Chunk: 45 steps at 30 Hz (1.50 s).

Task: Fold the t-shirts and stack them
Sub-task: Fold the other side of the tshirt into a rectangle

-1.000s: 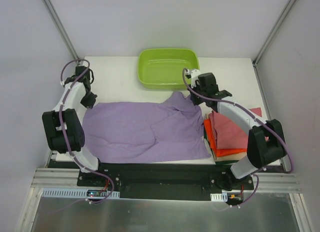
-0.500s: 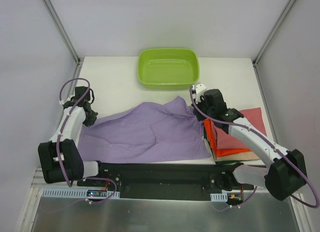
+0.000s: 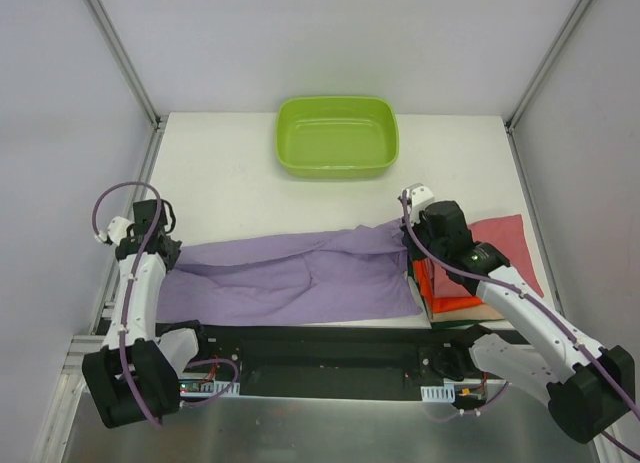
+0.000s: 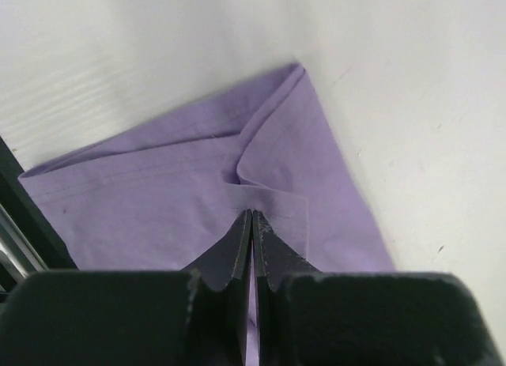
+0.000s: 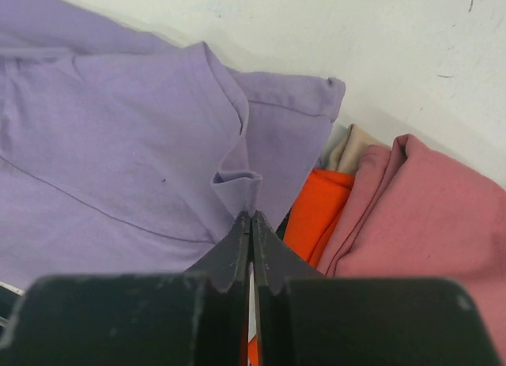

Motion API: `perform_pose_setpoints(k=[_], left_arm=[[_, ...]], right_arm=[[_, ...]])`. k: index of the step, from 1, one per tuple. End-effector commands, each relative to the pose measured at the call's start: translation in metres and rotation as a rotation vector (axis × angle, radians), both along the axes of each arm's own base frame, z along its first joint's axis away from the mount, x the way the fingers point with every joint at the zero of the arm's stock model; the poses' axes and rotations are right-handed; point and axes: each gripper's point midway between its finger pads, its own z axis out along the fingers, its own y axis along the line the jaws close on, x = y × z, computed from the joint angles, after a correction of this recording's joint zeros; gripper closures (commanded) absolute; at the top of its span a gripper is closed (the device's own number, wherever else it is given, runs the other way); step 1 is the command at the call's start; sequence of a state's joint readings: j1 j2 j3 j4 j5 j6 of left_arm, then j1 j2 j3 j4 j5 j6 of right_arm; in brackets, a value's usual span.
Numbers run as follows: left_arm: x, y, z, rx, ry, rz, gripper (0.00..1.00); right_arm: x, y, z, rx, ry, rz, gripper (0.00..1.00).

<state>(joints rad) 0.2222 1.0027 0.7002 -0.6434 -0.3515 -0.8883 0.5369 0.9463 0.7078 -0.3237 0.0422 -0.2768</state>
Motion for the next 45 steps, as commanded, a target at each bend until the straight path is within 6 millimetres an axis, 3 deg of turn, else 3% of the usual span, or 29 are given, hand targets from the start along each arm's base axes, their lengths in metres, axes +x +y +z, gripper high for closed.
perform_pose_setpoints(k=[1,13,21,23,25,27,29,30,32,33,36,38,42,45], left_arm=[[-0.004,0.015,0.012,0.007,-0.049,0.098,1.0],[-0.014,0.033,0.014,-0.021,-0.089,0.241,1.0],[-0.03,0.03,-0.012,-0.04,-0.017,0.277,1.0],[-0.034,0.027,-0.018,-0.05,-0.006,0.279,1.0],[-0.036,0.021,-0.023,-0.076,0.003,0.265,0.98],[-0.032,0.014,-0.023,-0.109,-0.002,0.228,0.76],[-0.026,0.006,-0.022,-0.153,-0.011,0.182,0.56],[-0.022,0.001,-0.021,-0.176,-0.021,0.159,0.52],[-0.014,-0.007,-0.017,-0.211,-0.054,0.103,0.42],[-0.009,-0.014,-0.016,-0.239,-0.073,0.066,0.36],[0.012,-0.044,-0.014,-0.339,-0.152,-0.101,0.19],[0.018,-0.06,-0.019,-0.381,-0.151,-0.179,0.01],[0.028,-0.093,-0.032,-0.429,-0.085,-0.321,0.01],[0.025,-0.099,-0.051,-0.444,0.02,-0.332,0.01]], right_arm=[[-0.005,-0.005,-0.005,-0.009,0.023,-0.025,0.99],[-0.012,-0.01,-0.006,-0.013,0.017,-0.027,0.99],[-0.03,0.0,-0.032,0.029,0.118,0.022,0.98],[-0.039,-0.001,-0.038,0.034,0.164,0.021,0.94],[-0.045,-0.004,-0.044,0.028,0.191,0.008,0.83],[-0.047,-0.008,-0.044,0.036,0.189,-0.026,0.68],[-0.05,-0.002,-0.037,0.075,0.174,0.0,0.61],[-0.05,0.002,-0.031,0.105,0.158,0.01,0.55],[-0.047,0.012,-0.013,0.174,0.1,0.042,0.32],[-0.044,0.016,-0.004,0.201,0.068,0.054,0.26],[-0.037,0.033,0.017,0.284,0.011,0.115,0.13],[-0.03,0.05,0.024,0.324,0.011,0.164,0.08],[-0.013,0.076,0.001,0.321,0.184,0.171,0.07],[-0.012,0.092,-0.027,0.302,0.321,0.156,0.06]])
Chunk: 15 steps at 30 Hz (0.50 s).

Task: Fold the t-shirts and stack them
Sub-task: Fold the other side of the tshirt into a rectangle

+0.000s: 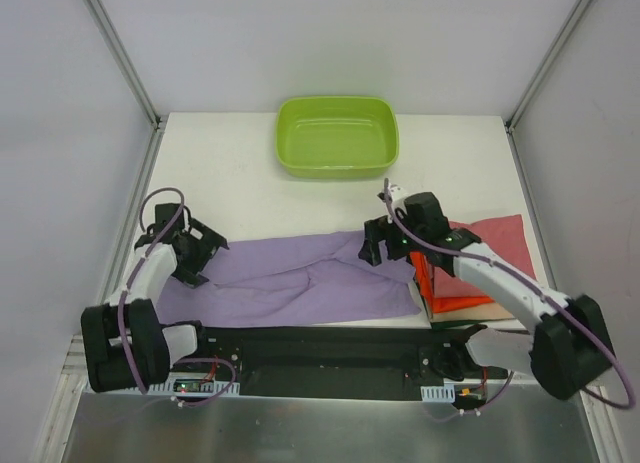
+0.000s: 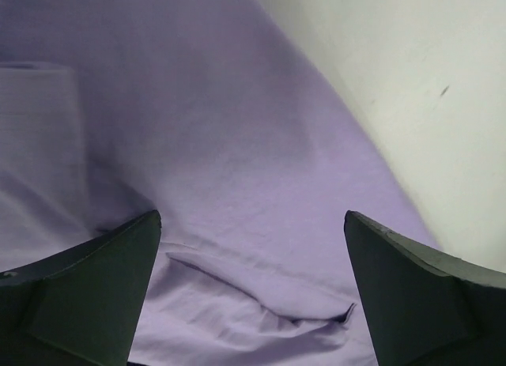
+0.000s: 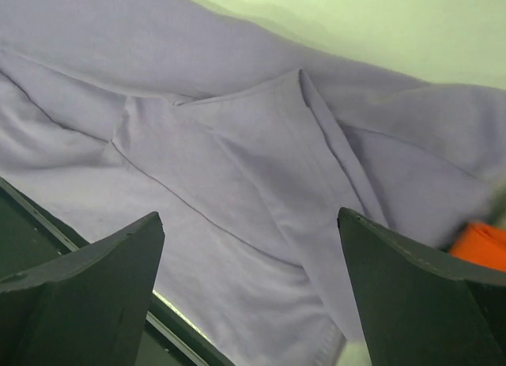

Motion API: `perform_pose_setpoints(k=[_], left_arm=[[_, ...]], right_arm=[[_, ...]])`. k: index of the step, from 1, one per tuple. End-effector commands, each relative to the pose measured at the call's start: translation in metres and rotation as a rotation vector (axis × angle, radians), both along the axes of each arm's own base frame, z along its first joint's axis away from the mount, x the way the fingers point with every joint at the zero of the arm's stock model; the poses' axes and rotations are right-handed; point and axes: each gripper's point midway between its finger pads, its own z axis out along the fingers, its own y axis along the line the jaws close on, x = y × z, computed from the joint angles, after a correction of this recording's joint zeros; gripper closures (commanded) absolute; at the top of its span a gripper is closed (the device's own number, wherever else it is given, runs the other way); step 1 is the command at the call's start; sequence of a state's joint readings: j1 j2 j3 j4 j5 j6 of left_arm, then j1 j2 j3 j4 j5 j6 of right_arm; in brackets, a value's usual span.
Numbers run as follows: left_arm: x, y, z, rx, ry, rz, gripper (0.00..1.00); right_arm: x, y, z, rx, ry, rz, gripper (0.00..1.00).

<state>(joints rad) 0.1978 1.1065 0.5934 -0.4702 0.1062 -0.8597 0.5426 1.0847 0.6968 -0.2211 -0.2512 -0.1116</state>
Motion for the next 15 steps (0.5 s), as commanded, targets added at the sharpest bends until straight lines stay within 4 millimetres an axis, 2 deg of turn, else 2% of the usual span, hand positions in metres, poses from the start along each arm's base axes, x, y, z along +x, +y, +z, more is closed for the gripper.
perform_pose_setpoints(k=[1,5,8,12,15], left_arm=[[0.004,-0.014,-0.019,-0.034,0.076,-0.088,0.01],[0.006,-0.006,-0.036,-0.007,0.165,-0.074,0.01],[0.015,-0.001,-0.04,0.009,0.186,-0.072,0.01],[0.03,0.008,-0.045,0.041,0.214,-0.062,0.01],[0.054,0.01,-0.045,0.032,0.213,-0.083,0.01]], right_arm=[[0.007,0.037,-0.016,0.046,0.132,0.035,0.06],[0.017,0.03,-0.058,-0.051,0.255,-0.083,0.04],[0.031,0.021,-0.078,-0.121,0.305,-0.157,0.03],[0.06,0.018,-0.085,-0.12,0.332,-0.194,0.02],[0.084,0.015,-0.087,-0.115,0.334,-0.213,0.02]])
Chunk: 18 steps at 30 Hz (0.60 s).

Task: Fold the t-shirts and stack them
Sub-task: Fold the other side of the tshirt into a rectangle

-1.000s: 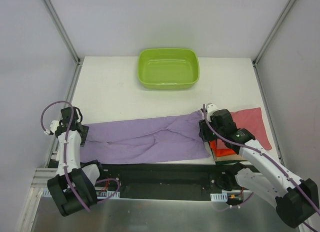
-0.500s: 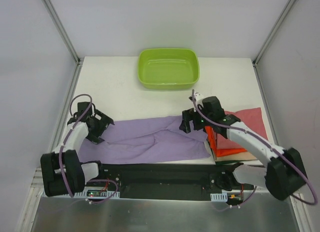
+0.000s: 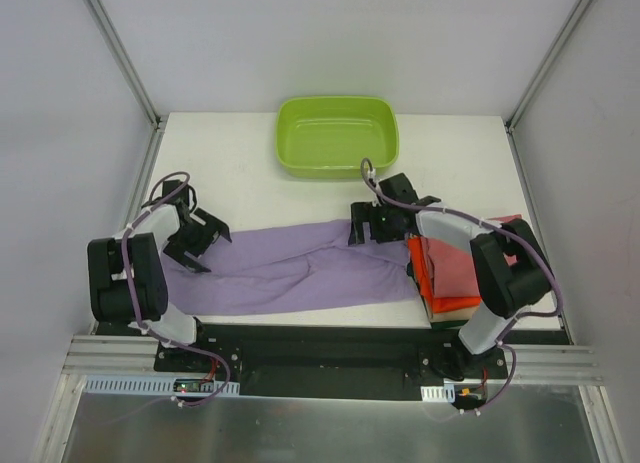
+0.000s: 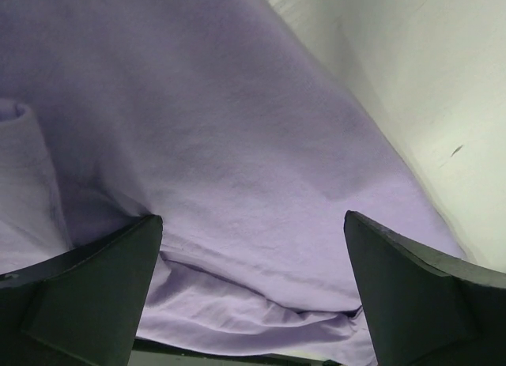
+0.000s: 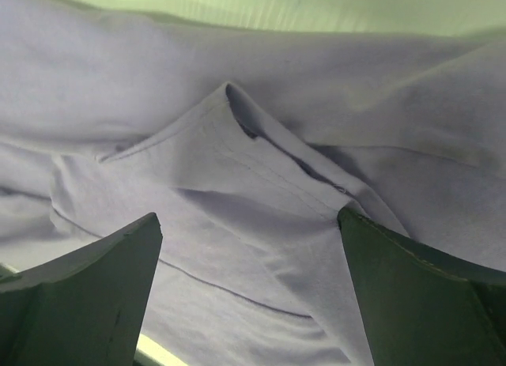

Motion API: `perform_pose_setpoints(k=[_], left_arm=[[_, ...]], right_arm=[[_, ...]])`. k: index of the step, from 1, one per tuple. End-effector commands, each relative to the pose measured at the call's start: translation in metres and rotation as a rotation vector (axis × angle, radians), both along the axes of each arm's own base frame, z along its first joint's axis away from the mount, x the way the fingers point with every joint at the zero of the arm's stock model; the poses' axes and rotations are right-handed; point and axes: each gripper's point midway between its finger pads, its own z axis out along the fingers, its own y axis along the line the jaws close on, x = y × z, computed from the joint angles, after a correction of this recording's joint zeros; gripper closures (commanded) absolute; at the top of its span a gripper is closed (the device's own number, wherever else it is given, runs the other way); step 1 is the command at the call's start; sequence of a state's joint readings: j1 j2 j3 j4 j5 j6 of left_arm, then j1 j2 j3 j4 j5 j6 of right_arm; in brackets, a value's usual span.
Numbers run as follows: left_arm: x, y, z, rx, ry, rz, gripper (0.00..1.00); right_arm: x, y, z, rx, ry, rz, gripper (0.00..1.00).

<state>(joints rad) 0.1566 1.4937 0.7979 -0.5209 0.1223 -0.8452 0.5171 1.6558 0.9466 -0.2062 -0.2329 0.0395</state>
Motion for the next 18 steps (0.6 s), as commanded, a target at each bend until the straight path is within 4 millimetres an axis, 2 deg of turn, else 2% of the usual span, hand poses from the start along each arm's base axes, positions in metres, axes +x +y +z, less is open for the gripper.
perform_pose_setpoints(k=[1,4,8,13,16,18], left_arm=[[0.04,0.018,-0.015,0.077,-0.03,-0.037,0.01],[0.068,0.023,-0.007,0.086,-0.066,-0.052,0.01],[0.101,0.036,0.017,0.146,-0.143,-0.053,0.01],[0.1,0.046,0.03,0.204,-0.16,-0.048,0.01],[0.096,0.048,0.036,0.222,-0.164,-0.05,0.01],[0.092,0.049,0.041,0.233,-0.164,-0.053,0.01]], right_arm=[[0.038,-0.01,-0.003,-0.019,-0.01,-0.057,0.02],[0.066,-0.007,0.005,-0.016,-0.05,-0.041,0.02],[0.086,0.0,0.024,-0.013,-0.117,0.019,0.02],[0.088,0.012,0.058,0.028,-0.248,0.181,0.01],[0.089,0.024,0.064,0.055,-0.249,0.274,0.01],[0.084,0.033,0.061,0.083,-0.217,0.323,0.02]])
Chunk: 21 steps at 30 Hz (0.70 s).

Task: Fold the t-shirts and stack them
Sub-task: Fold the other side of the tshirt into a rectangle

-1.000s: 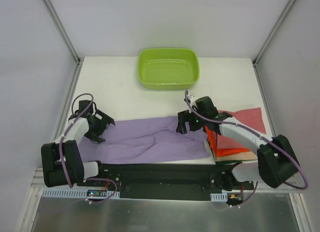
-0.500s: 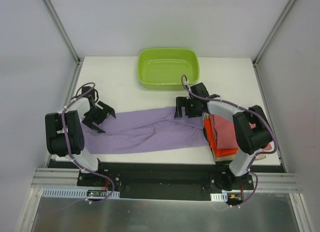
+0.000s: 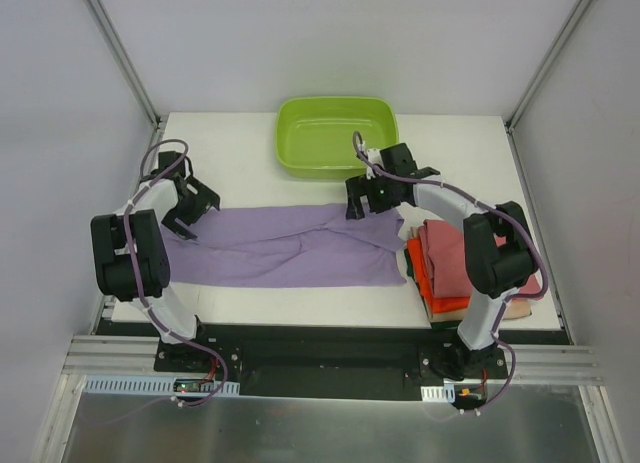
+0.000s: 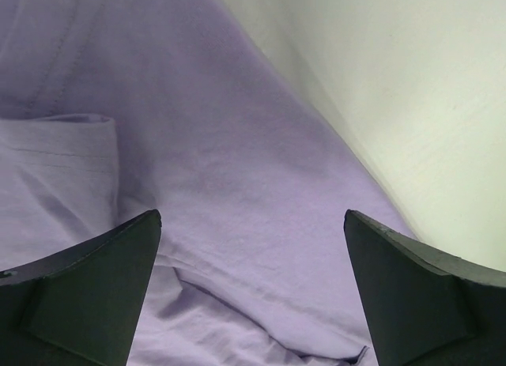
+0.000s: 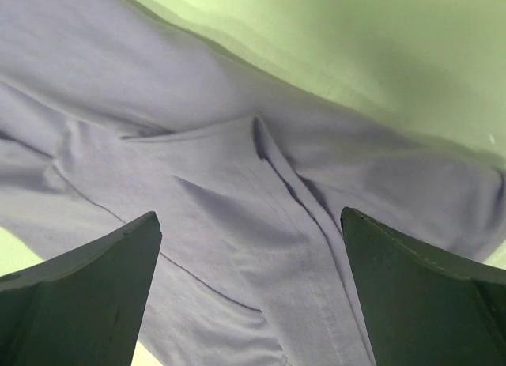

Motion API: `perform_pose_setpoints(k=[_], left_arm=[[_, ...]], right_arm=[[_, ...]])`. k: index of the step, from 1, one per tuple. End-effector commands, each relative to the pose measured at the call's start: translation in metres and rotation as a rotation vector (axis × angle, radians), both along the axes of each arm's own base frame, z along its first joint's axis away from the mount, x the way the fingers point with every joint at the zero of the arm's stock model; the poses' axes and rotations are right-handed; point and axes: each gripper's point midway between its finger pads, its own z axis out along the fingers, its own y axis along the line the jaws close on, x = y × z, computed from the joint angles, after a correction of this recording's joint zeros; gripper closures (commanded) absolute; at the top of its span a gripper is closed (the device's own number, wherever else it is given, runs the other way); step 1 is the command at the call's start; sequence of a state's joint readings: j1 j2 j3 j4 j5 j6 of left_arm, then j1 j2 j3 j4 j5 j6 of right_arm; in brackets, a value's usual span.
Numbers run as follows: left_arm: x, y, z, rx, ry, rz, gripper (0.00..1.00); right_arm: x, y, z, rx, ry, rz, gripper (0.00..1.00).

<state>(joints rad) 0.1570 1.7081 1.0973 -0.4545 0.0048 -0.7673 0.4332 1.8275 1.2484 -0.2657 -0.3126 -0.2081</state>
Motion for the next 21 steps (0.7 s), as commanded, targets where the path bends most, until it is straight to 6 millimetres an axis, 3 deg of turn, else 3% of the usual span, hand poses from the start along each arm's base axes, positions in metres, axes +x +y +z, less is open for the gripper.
perform_pose_setpoints(k=[1,6,13,18,21], left_arm=[[-0.008,0.012,0.024,0.082,-0.027,-0.01,0.01],[-0.031,0.014,0.028,0.116,-0.014,-0.013,0.01],[-0.074,0.024,0.015,0.192,0.039,0.023,0.01],[-0.078,0.026,0.019,0.208,0.027,0.024,0.01],[-0.079,0.025,0.018,0.206,0.028,0.023,0.01]], right_arm=[[0.003,0.03,0.03,0.071,-0.06,0.181,0.02],[0.005,0.042,0.015,0.062,-0.039,0.22,0.07],[-0.002,0.055,0.005,0.061,0.004,0.257,0.28],[-0.013,0.057,-0.001,0.014,0.015,0.263,0.64],[-0.015,0.054,0.003,-0.008,0.0,0.239,0.71]])
